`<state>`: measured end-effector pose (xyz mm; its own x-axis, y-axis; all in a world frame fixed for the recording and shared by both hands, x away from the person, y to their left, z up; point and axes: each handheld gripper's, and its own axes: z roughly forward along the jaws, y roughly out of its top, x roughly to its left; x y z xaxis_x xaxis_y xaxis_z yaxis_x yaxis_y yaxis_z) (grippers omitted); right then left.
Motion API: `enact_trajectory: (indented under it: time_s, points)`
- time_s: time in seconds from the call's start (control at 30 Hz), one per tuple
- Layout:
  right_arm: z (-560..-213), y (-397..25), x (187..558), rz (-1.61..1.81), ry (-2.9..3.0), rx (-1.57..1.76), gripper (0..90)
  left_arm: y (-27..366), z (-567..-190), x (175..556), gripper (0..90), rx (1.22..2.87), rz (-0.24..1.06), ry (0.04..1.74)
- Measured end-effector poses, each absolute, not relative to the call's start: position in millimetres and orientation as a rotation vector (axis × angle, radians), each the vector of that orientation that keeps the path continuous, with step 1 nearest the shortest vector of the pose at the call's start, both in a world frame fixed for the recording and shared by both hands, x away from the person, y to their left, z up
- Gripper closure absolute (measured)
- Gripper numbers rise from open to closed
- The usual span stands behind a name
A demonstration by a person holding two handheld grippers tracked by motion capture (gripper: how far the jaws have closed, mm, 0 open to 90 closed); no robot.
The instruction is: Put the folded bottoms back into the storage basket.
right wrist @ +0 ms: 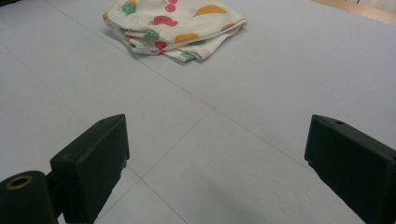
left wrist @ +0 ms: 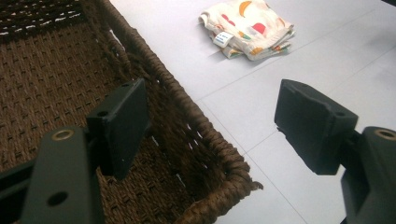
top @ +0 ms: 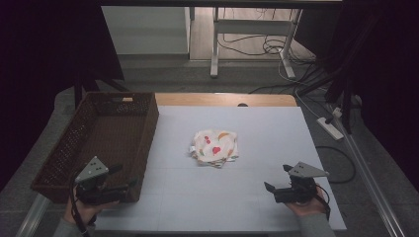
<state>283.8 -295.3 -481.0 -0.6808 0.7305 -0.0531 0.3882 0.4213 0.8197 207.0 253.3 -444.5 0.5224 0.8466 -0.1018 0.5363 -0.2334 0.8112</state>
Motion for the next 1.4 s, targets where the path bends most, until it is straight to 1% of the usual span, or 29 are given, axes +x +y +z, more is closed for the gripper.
enact_trajectory:
  time_s: [0.93, 1.4]
  points:
    - [-484.8, -294.4, 285.7, 1.152, 2.296, 0.963, 6.9, 254.8, -445.4, 208.2, 25.2, 1.895, 0.454, 1.147]
    - [-487.4, -293.3, 288.6, 1.154, 2.323, 0.963, 6.9, 246.9, -442.9, 207.0, 25.5, 1.890, 0.466, 1.162]
